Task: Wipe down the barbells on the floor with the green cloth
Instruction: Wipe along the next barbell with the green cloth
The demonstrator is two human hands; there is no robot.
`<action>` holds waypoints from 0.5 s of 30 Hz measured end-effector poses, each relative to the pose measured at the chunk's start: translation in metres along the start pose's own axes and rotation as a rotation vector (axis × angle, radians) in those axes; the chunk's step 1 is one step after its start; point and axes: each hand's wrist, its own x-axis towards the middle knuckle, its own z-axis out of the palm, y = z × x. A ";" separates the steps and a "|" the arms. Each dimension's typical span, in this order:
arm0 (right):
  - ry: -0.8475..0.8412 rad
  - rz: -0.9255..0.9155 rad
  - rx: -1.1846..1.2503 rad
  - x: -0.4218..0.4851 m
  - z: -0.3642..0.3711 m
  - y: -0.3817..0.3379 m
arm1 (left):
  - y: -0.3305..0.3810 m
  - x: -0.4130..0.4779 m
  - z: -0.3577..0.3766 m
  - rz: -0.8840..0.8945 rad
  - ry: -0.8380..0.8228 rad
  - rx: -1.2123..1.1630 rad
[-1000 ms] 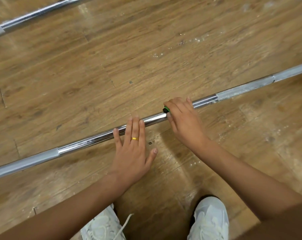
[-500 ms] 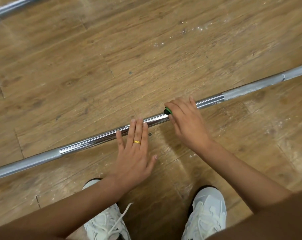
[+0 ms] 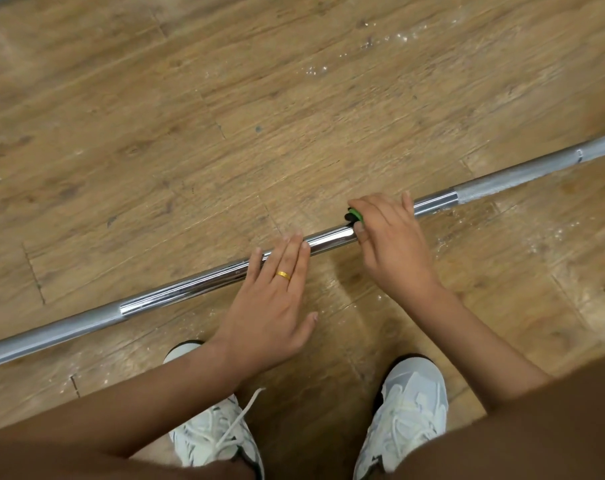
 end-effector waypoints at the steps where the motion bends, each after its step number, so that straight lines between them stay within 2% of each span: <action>1: 0.020 0.026 0.000 -0.004 0.000 -0.002 | 0.001 -0.002 0.002 0.015 0.000 0.013; 3: 0.031 0.021 0.000 -0.012 0.005 -0.011 | 0.003 -0.007 0.006 0.027 0.001 0.032; 8: -0.046 -0.130 -0.032 -0.026 0.012 -0.013 | 0.011 -0.016 0.013 0.036 0.023 0.031; 13: 0.109 0.043 -0.009 -0.038 0.005 0.004 | 0.017 -0.024 0.021 0.061 0.043 0.044; 15: 0.118 0.027 0.000 -0.046 0.010 -0.004 | 0.019 -0.028 0.023 0.075 0.056 0.041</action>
